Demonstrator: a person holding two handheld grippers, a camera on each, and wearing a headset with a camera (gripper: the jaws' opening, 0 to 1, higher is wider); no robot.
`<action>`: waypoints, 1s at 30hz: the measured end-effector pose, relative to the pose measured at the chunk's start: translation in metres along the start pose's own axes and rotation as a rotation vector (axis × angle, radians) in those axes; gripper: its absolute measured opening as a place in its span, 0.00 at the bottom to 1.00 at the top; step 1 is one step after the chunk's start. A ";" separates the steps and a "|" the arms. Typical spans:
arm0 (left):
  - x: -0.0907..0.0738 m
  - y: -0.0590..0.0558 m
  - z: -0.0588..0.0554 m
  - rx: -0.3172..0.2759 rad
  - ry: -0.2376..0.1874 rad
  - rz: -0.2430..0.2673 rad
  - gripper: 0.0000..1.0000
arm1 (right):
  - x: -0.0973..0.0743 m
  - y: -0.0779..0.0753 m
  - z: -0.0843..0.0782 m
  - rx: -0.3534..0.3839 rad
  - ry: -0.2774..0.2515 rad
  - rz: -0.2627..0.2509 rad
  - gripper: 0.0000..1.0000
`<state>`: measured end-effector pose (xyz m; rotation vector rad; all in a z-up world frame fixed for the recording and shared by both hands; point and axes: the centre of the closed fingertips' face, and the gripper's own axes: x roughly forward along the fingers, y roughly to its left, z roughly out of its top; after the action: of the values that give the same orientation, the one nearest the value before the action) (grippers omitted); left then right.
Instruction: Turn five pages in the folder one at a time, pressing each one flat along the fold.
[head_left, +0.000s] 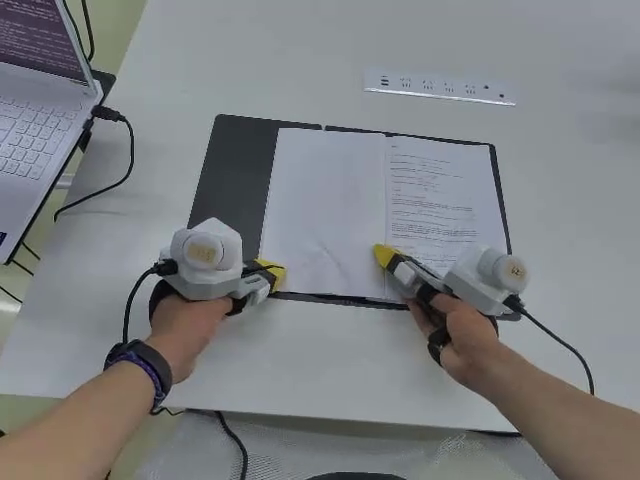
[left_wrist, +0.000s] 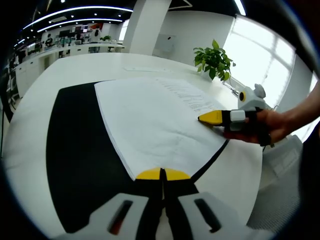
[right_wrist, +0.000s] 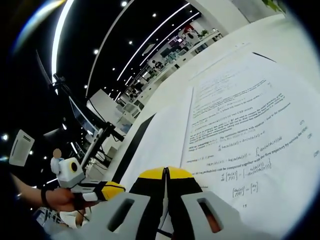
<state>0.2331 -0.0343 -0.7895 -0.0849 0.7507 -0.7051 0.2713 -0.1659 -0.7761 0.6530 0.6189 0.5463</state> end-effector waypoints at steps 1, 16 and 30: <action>0.000 0.000 0.000 0.001 0.000 0.000 0.00 | -0.001 0.000 -0.001 0.001 0.000 -0.001 0.00; 0.000 0.000 0.000 0.001 -0.001 -0.003 0.00 | -0.016 0.005 -0.020 -0.013 0.026 0.005 0.00; 0.000 -0.001 0.000 0.003 0.002 -0.006 0.00 | -0.031 0.009 -0.033 -0.018 0.047 0.011 0.00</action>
<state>0.2320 -0.0351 -0.7890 -0.0834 0.7516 -0.7122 0.2251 -0.1665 -0.7797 0.6285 0.6544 0.5785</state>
